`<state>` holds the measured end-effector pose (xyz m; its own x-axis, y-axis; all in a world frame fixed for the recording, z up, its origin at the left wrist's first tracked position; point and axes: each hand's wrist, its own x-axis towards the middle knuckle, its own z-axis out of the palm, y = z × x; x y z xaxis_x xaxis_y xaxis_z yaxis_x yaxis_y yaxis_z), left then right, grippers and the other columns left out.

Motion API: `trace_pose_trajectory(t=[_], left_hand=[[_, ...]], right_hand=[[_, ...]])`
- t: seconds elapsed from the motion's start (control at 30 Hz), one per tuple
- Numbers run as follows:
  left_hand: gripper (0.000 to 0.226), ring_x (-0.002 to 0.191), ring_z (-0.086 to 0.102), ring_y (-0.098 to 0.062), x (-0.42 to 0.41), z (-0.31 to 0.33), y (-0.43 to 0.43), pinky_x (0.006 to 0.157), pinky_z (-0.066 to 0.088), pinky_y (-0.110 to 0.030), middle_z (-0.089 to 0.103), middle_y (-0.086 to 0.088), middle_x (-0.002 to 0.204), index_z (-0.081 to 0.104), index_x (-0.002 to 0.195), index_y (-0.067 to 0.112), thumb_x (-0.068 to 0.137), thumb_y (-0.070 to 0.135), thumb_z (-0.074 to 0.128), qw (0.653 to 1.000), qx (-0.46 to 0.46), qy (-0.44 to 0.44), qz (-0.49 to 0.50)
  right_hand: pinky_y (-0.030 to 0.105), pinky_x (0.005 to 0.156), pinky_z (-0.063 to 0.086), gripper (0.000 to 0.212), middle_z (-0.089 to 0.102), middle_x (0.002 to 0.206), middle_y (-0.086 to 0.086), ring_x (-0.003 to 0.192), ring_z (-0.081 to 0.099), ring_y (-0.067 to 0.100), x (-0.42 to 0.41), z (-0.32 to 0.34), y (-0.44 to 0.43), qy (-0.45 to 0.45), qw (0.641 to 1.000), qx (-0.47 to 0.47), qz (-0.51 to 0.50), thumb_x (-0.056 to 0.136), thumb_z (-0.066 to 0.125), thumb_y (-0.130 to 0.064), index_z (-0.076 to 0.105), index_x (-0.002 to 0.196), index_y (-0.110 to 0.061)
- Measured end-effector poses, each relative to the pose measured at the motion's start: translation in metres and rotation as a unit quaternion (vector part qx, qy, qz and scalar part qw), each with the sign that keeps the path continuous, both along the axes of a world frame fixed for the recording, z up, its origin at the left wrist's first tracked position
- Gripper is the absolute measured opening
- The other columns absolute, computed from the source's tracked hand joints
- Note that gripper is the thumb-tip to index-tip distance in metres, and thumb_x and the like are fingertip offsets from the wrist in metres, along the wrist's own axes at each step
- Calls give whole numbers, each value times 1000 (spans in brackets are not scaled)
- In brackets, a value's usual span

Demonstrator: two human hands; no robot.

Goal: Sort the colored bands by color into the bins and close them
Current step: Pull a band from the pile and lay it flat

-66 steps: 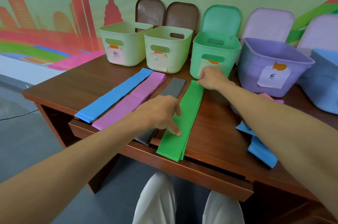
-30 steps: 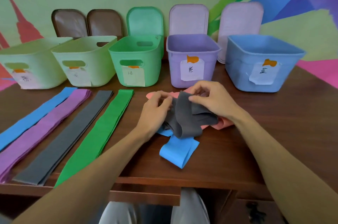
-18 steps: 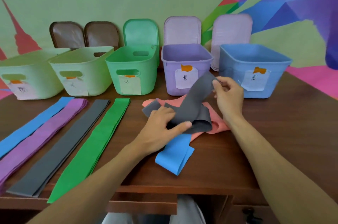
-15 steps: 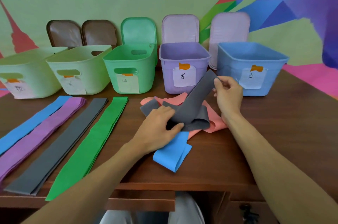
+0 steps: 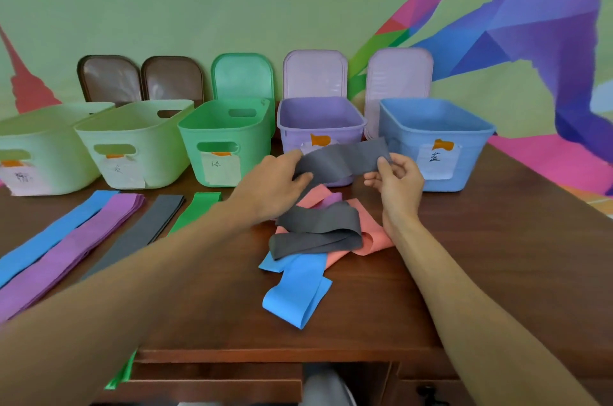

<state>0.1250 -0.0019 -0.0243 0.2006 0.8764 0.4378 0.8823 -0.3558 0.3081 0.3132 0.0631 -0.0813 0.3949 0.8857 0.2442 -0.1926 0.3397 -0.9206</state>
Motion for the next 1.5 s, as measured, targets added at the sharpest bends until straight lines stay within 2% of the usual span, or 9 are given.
trace_pose_trajectory(t=[0.13,0.23,0.47,0.63,0.73,0.87,1.0,1.27,1.5], left_hand=[[16,74,53,-25,-4,6,-2,61,38,-33,62,-10,88,50,88,13,91,28,52,996,-69,46,22],[22,75,57,-20,-7,8,-8,62,44,-32,63,-7,85,59,92,10,89,31,54,992,-127,-1,21],[25,65,45,-17,-18,8,-29,57,30,-28,51,-7,74,50,74,10,92,26,46,970,-224,-75,61],[36,70,53,-19,-55,6,-50,64,36,-30,62,-13,83,65,91,0,91,34,54,957,-250,-132,67],[40,64,53,-14,-81,6,-65,61,36,-27,60,-7,72,63,78,7,92,42,53,958,-239,-131,85],[35,58,46,-8,-115,8,-86,56,32,-25,49,3,63,51,68,14,97,33,47,960,-205,-139,130],[24,75,49,-15,-156,1,-103,64,33,-25,51,1,75,53,77,13,96,20,39,948,-222,-147,171],[16,74,58,-15,-216,-10,-136,68,46,-27,62,-4,84,62,88,16,95,22,48,903,-285,-259,191],[7,74,62,-14,-244,-23,-149,62,52,-23,64,-6,87,59,94,11,93,16,55,836,-380,-373,136]], right_hand=[[23,59,54,14,65,80,5,58,62,12,5,8,-1,79,997,-12,-2,91,59,-4,55,90,-17],[24,58,52,15,62,72,4,51,59,9,5,14,0,81,997,-7,-2,90,60,-2,55,87,-16],[24,56,51,11,61,64,3,45,56,7,-16,32,-1,61,998,10,-10,88,62,-2,58,87,-12],[26,57,49,15,61,62,3,44,55,8,-45,40,-1,-13,999,29,-11,86,62,-3,59,82,-17],[30,62,52,12,62,63,1,46,56,8,-68,43,-1,-68,997,33,-11,85,64,-6,61,81,-16],[19,54,47,9,64,69,10,40,53,-2,-109,46,2,-136,989,44,24,85,66,-7,65,94,-5],[17,48,49,14,67,77,10,46,56,1,-153,47,1,-219,973,56,58,83,70,-8,67,96,-2],[33,78,55,12,72,83,3,75,66,14,-233,34,7,-390,914,54,95,75,78,-21,71,84,-20],[23,75,43,18,72,92,5,83,61,11,-279,22,2,-522,839,53,146,78,77,-23,74,92,-12]])
